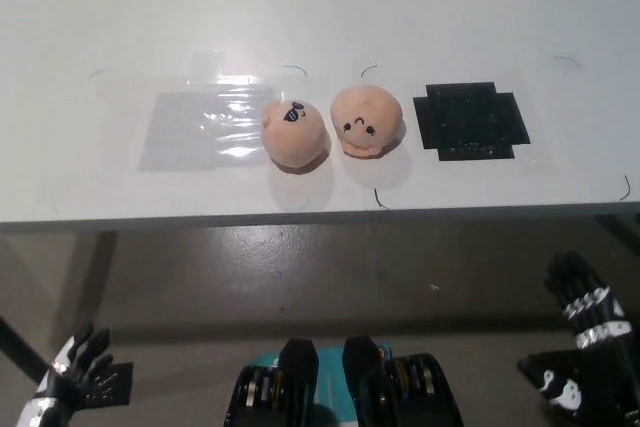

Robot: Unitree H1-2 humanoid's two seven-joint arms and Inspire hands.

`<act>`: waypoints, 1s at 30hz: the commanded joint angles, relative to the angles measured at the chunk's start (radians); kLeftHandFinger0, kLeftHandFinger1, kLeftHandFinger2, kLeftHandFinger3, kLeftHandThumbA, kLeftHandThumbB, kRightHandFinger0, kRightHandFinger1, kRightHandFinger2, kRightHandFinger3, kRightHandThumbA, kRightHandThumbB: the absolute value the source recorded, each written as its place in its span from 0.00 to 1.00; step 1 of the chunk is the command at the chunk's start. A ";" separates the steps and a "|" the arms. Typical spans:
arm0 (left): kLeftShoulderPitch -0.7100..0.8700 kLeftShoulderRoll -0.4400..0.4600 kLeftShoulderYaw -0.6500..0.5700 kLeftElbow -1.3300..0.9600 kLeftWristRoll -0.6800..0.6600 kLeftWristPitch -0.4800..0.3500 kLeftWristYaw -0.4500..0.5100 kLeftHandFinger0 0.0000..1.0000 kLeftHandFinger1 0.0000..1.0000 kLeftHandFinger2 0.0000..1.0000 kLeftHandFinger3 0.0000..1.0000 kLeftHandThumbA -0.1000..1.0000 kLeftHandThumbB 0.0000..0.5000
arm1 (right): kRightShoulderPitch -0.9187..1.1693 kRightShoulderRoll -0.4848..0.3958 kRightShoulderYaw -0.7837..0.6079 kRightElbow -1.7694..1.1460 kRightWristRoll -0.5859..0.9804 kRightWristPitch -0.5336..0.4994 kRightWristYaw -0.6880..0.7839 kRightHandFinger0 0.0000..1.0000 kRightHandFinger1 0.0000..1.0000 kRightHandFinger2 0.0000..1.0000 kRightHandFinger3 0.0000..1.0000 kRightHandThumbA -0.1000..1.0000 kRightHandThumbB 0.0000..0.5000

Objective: Use both hands to push two dumpling toys together to the middle

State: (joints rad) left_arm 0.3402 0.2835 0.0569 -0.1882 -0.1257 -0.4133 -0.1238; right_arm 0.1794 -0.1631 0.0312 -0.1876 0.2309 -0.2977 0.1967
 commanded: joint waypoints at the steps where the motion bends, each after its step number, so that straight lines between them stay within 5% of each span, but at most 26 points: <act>1: 0.004 -0.001 -0.003 0.028 -0.034 -0.040 -0.026 1.00 1.00 1.00 1.00 1.00 0.60 | -0.003 0.010 0.005 0.030 -0.015 -0.035 0.011 1.00 1.00 1.00 1.00 1.00 0.56; 19: -0.051 -0.011 0.021 0.154 -0.045 -0.056 -0.041 1.00 1.00 1.00 1.00 1.00 0.67 | -0.043 0.019 -0.011 0.144 0.004 -0.025 0.010 1.00 1.00 1.00 1.00 1.00 0.56; 26: -0.070 -0.010 0.044 0.196 -0.063 -0.057 -0.066 1.00 1.00 1.00 1.00 1.00 0.55 | -0.061 0.015 -0.018 0.187 -0.004 -0.023 0.007 1.00 1.00 1.00 1.00 1.00 0.53; 30: -0.072 -0.010 0.049 0.201 -0.049 -0.057 -0.060 1.00 1.00 1.00 1.00 1.00 0.60 | -0.069 0.012 -0.019 0.190 -0.007 -0.027 0.010 1.00 1.00 1.00 1.00 1.00 0.58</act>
State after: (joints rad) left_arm 0.2754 0.2685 0.0853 0.0141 -0.1596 -0.4296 -0.1694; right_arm 0.1338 -0.1481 0.0245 0.0090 0.2167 -0.2988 0.1964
